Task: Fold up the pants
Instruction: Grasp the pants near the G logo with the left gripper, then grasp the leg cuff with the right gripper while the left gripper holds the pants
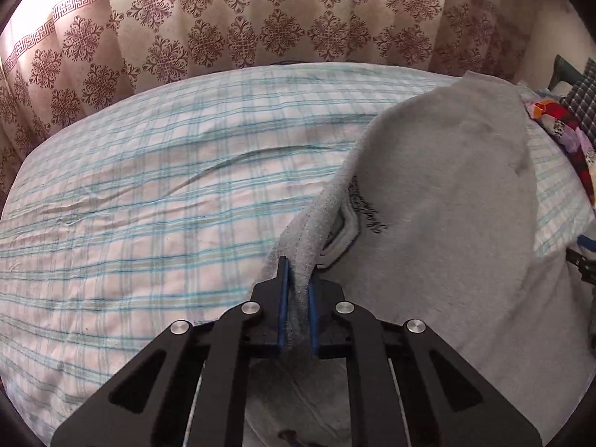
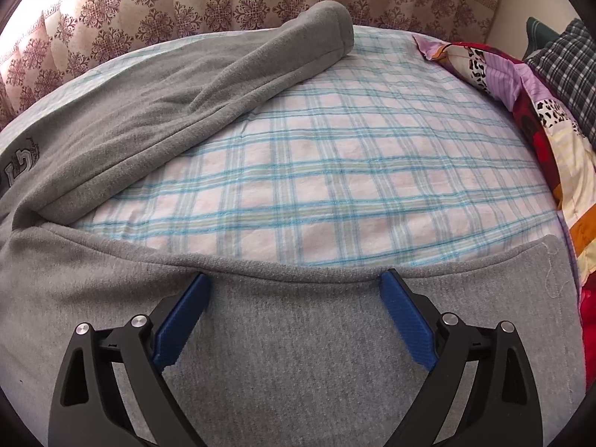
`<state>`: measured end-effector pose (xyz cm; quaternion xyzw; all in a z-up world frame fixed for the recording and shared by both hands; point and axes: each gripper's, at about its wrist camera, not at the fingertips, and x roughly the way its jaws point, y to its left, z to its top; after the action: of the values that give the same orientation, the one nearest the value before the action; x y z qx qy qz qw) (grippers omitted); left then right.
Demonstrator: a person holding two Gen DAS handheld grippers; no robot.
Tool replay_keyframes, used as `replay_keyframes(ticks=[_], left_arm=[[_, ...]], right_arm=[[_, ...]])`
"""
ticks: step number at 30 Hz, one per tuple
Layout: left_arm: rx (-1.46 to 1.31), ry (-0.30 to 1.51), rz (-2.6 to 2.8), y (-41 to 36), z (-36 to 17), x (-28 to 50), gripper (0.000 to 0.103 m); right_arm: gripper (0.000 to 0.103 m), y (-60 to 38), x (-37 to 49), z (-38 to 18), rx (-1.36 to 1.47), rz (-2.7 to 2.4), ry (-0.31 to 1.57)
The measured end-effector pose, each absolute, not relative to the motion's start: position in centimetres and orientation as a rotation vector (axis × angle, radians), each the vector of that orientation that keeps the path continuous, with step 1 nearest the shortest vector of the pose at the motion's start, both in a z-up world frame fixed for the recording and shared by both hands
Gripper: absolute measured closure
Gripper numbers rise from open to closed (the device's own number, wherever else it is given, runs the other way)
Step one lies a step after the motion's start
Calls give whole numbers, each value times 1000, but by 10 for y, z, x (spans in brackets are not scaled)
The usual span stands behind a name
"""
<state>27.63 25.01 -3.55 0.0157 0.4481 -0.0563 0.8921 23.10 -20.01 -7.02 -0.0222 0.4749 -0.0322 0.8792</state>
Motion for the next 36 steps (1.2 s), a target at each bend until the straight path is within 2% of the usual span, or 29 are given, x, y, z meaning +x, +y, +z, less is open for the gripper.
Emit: replay_keyframes(ticks=[8, 17, 23, 29, 35, 36], left_arm=[[56, 876, -271, 196, -8, 198, 96], [51, 978, -432, 154, -37, 133, 96], [54, 994, -433, 151, -49, 115, 96], [-3, 1000, -433, 157, -52, 116, 97], [-61, 1012, -423, 162, -55, 116, 97], [-67, 1012, -421, 162, -56, 115, 96]], right_arm=[[11, -195, 296, -14, 0, -31, 881], [11, -206, 395, 26, 153, -46, 832], [13, -192, 447, 37, 196, -10, 800], [15, -142, 497, 26, 97, 56, 815], [28, -112, 557, -11, -84, -133, 902], [34, -112, 565, -18, -100, -163, 926]])
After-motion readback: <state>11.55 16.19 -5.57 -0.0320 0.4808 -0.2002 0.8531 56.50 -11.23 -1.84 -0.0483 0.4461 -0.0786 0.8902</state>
